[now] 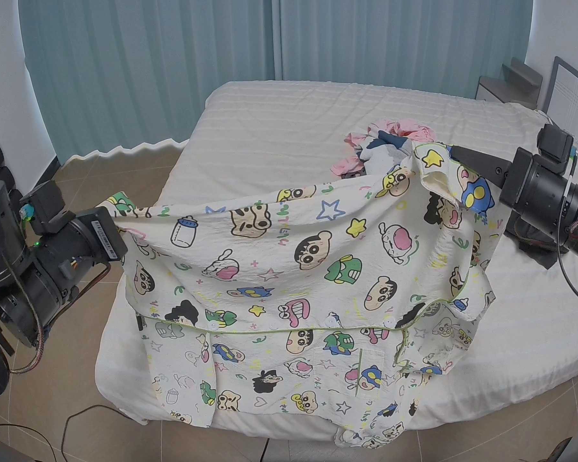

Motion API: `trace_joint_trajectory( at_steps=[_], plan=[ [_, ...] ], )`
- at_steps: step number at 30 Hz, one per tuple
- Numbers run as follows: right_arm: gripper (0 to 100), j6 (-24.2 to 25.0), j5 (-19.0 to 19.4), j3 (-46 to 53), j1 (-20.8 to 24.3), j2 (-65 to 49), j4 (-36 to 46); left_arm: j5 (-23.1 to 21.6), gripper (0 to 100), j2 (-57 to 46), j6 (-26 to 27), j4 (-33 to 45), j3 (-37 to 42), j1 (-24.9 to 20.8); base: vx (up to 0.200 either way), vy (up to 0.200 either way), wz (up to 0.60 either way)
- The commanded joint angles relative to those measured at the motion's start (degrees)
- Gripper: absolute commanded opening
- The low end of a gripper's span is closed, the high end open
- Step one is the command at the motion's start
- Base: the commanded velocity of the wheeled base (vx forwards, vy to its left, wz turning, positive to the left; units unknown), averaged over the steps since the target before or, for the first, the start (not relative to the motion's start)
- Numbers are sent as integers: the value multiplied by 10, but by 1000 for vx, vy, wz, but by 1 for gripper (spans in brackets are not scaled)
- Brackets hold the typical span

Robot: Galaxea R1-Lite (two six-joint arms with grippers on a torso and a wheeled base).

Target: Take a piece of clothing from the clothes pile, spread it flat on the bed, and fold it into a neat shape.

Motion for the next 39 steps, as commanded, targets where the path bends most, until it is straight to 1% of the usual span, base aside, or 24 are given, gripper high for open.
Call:
trace_joint_trajectory(
  at_steps=[1,4,7,12,18,25,30,33,34,39],
  plan=[
    [0,0,0,-12,-7,37,-1,-1,0,45,0,-1,-21,8,200,0,0],
    [0,-1,1,-15,-11,55,-5,-1,0,68,-2,-1,-31,8,200,0,0],
    [0,1,1,-20,-15,79,-31,-2,0,93,-2,-10,-38,10,200,0,0],
    [0,1,-1,-18,-17,126,-74,-1,0,147,-2,-44,-56,21,200,0,0],
    [0,1,-2,-18,-20,170,-116,-4,0,194,-6,-81,-54,25,200,0,0],
    [0,1,-1,-22,-23,212,-130,-5,0,236,-13,-91,-61,26,0,0,0],
    [0,1,-3,-21,-26,249,-163,-5,0,279,-20,-92,-80,28,0,0,0],
    [0,1,-5,-24,-28,274,-175,-8,0,305,-29,-92,-97,28,0,0,0],
    [0,1,-6,-28,-37,292,-183,-6,0,328,-30,-92,-117,34,0,0,0],
    [0,2,-5,-54,-53,339,-192,-6,0,377,-31,-92,-157,51,0,0,0]
  ],
)
